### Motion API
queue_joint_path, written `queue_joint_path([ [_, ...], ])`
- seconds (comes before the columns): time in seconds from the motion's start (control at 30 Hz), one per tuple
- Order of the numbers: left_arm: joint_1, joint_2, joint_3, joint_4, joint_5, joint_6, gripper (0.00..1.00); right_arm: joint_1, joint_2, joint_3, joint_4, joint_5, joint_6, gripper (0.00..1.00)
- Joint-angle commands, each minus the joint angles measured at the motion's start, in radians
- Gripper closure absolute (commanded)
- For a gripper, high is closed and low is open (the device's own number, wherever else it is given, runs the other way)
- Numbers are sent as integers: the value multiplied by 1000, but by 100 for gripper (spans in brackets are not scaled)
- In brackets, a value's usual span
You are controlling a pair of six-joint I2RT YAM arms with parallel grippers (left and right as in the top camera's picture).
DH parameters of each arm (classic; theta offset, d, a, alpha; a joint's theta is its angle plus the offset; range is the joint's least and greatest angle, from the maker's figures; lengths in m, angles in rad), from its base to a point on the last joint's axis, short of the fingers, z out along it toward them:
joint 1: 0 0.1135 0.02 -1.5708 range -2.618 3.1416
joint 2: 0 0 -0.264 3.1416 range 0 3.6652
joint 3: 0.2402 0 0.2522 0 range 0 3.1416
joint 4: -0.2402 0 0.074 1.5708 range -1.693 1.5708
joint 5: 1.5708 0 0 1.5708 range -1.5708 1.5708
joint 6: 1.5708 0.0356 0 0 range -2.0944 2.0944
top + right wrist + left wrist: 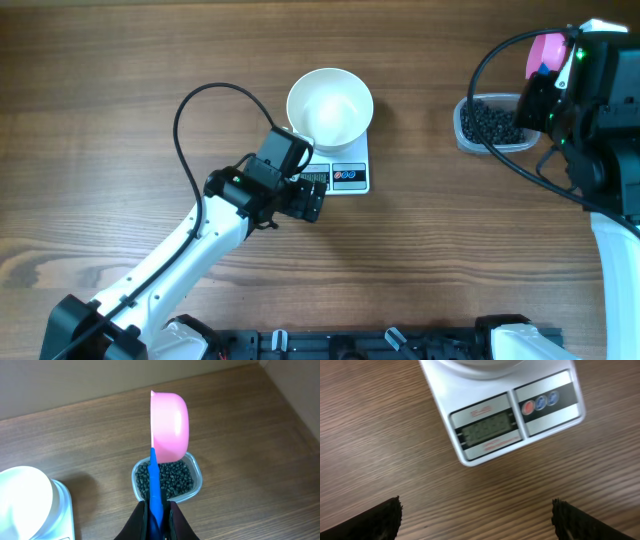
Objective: Scoop item into bowl and weigh 150g on scale
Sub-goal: 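Pull the left gripper back from the scale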
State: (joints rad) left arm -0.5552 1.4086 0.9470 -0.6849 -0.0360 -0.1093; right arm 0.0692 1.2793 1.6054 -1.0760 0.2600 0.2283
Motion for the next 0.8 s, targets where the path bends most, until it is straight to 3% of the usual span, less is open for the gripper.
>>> queue_joint_path([
  [0.0, 51, -14, -5, -5, -58, -56, 0, 0, 7, 16, 6, 20, -19, 96],
  [0.13, 169, -14, -5, -8, 87, -77, 0, 0, 7, 16, 5, 20, -19, 96],
  [0.27, 190, -14, -5, -40, 182, 40, 0, 0, 7, 16, 6, 20, -19, 96],
  [0.4, 147, -14, -5, -95, 182, 49, 0, 0, 8, 16, 6, 20, -19, 96],
  [0.53, 132, -34, -5, -172, 181, -16, 0, 0, 8, 16, 6, 21, -19, 96],
  [0.67, 132, -135, -9, -206, 168, -37, 0, 0, 8, 16, 6, 20, -19, 96],
  [0.77, 132, -182, -12, -188, -5, -138, 0, 0, 8, 16, 6, 20, -19, 95],
])
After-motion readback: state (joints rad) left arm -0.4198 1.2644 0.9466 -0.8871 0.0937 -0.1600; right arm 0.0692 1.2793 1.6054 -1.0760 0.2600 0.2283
